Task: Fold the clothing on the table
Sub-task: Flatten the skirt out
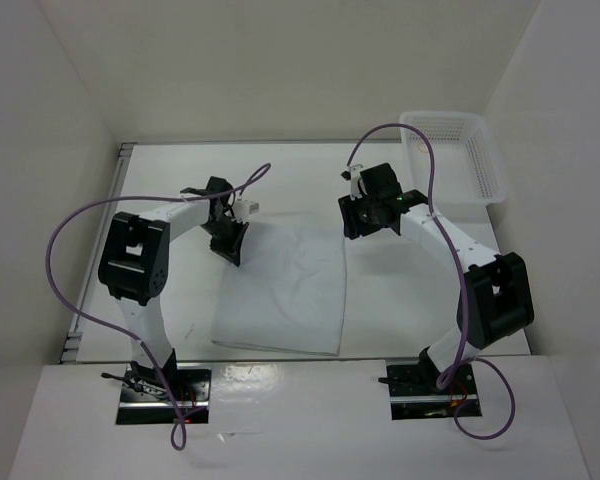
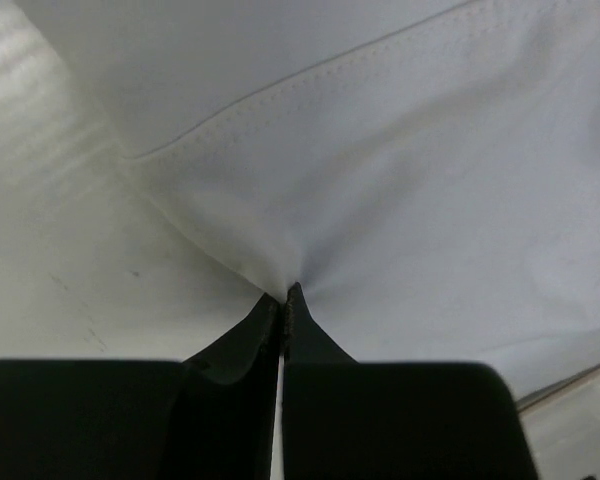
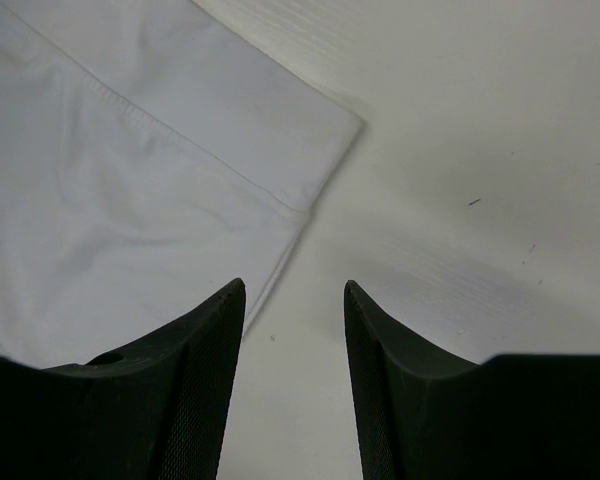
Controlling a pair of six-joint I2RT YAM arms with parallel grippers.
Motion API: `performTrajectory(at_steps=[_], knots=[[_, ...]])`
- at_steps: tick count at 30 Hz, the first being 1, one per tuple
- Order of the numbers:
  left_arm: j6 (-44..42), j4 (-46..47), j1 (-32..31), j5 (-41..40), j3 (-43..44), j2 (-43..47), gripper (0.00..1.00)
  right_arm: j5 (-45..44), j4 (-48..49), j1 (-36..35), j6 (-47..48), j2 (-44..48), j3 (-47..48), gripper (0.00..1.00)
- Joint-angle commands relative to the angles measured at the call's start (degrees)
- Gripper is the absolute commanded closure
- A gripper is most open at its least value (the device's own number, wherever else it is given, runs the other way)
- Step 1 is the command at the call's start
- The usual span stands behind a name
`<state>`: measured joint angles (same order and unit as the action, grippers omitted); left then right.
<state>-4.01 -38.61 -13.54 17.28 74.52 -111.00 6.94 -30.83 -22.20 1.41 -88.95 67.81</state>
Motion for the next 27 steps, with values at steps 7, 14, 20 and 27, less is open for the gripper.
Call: performTrajectory(at_steps=[7, 14, 20, 27], knots=[[-0.2, -5.0, 3.1, 5.6, -3.8, 9.5, 0.38, 0.6, 1.1, 0.2, 1.2, 1.9, -0.4, 0.48], [-3.3, -8.1, 4.8, 7.5, -2.5, 16.4, 0.00, 0.6, 1.1, 0.2, 1.2, 0.9, -0.4, 0.47], [-5.7, -3.4, 8.4, 8.6, -0.1, 12.4, 0.14, 0.6, 1.1, 0.2, 1.2, 0.9, 0.1, 0.50], [-6.2, -1.2, 9.1, 8.6, 7.3, 1.9, 0.29, 0.6, 1.1, 0.2, 1.2, 1.4, -0.4, 0.50]])
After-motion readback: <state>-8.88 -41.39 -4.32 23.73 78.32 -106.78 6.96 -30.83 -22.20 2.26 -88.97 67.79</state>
